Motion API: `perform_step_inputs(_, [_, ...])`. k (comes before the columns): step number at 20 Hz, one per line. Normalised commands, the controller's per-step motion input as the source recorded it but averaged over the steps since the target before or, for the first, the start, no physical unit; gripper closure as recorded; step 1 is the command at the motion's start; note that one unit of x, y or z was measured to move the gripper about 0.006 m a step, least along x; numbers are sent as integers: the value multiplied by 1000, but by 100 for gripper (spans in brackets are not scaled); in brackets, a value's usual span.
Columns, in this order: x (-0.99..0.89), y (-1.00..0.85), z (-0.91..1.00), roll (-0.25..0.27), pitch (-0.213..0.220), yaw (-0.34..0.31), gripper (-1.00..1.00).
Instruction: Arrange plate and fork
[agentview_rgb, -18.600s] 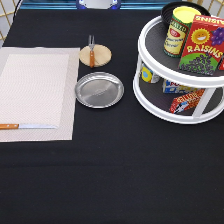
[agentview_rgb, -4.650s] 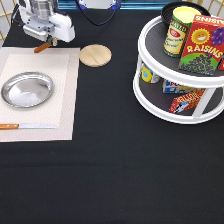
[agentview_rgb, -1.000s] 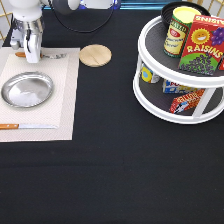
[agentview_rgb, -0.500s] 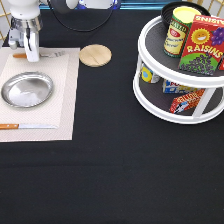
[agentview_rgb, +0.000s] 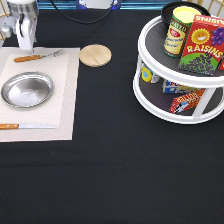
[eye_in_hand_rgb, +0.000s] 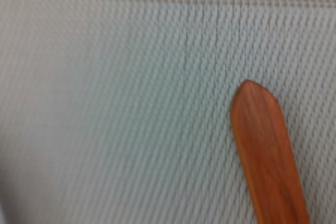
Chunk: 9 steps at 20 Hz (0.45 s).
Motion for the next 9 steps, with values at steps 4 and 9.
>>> perform_step_inputs(4, [180, 219, 504, -85, 13, -12, -100])
perform_step_inputs(9, [0, 0, 0, 0, 0, 0, -100])
